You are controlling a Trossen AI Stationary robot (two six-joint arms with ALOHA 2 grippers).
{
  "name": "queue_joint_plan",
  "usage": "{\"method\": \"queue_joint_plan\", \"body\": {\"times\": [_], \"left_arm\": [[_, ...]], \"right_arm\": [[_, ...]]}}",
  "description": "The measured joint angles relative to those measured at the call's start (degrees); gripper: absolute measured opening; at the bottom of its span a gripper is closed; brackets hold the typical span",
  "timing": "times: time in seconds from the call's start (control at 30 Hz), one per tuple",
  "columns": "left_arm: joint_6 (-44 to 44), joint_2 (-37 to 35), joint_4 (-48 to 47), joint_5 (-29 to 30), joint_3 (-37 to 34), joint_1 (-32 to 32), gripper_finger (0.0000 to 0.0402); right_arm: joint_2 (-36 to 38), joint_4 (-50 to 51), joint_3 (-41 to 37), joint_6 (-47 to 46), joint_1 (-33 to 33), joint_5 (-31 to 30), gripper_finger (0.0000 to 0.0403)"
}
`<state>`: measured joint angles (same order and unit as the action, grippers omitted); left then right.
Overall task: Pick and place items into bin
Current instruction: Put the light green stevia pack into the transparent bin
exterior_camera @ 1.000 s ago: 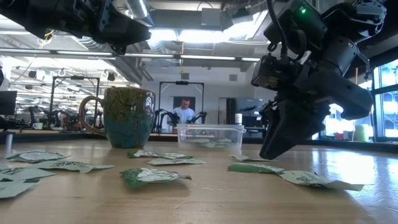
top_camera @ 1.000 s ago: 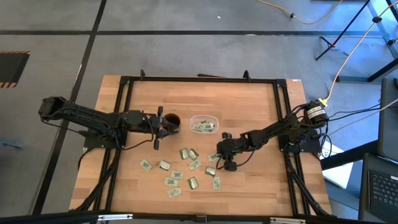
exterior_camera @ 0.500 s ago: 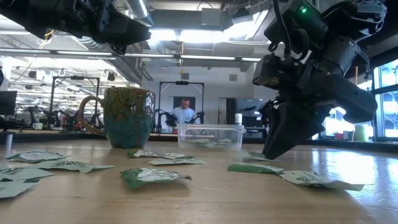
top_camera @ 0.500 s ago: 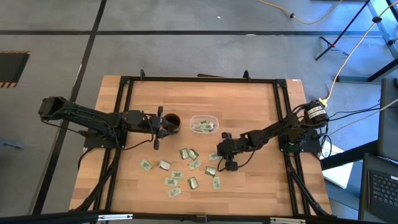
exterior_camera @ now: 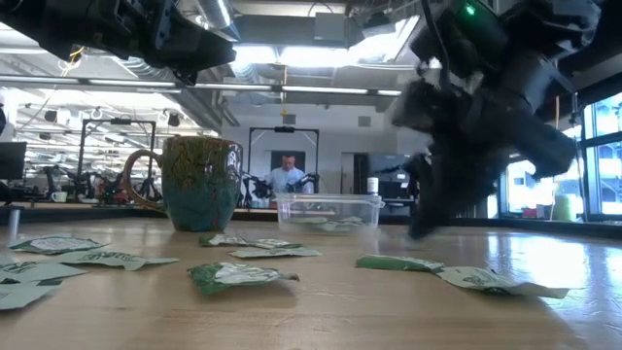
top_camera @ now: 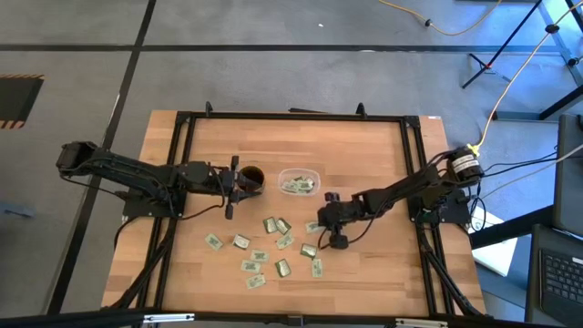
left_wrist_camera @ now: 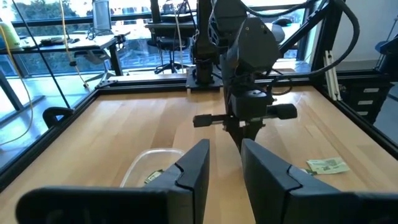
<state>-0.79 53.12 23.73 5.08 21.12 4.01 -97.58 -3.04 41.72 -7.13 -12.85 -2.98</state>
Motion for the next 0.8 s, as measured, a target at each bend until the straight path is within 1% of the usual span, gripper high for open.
{"method": "queue_joint_plan", "body": {"times": [0.17, 0.3, 0.4, 0.63, 0.8], "left_arm": [[0.0, 0.0, 0.0, 0.0, 0.0, 0.0, 0.0088], [0.0, 0.0, 0.0, 0.0, 0.0, 0.0, 0.0088], [0.0, 0.0, 0.0, 0.0, 0.0, 0.0, 0.0088], [0.0, 0.0, -0.3, 0.0, 0.0, 0.0, 0.0088], [0.0, 0.0, -0.4, 0.0, 0.0, 0.0, 0.0088]], "right_arm": [[3.6, -0.3, 4.1, 1.5, 3.3, -0.3, 0.0004], [3.7, 0.0, 7.7, 4.6, 6.4, -3.8, 0.0002], [3.3, 1.0, 9.3, 5.9, 9.0, -4.5, 0.0004], [-0.7, 1.9, 9.3, 3.0, 14.1, -4.6, 0.0006], [-3.6, 1.9, 9.3, 2.8, 15.6, -4.7, 0.0006]]}}
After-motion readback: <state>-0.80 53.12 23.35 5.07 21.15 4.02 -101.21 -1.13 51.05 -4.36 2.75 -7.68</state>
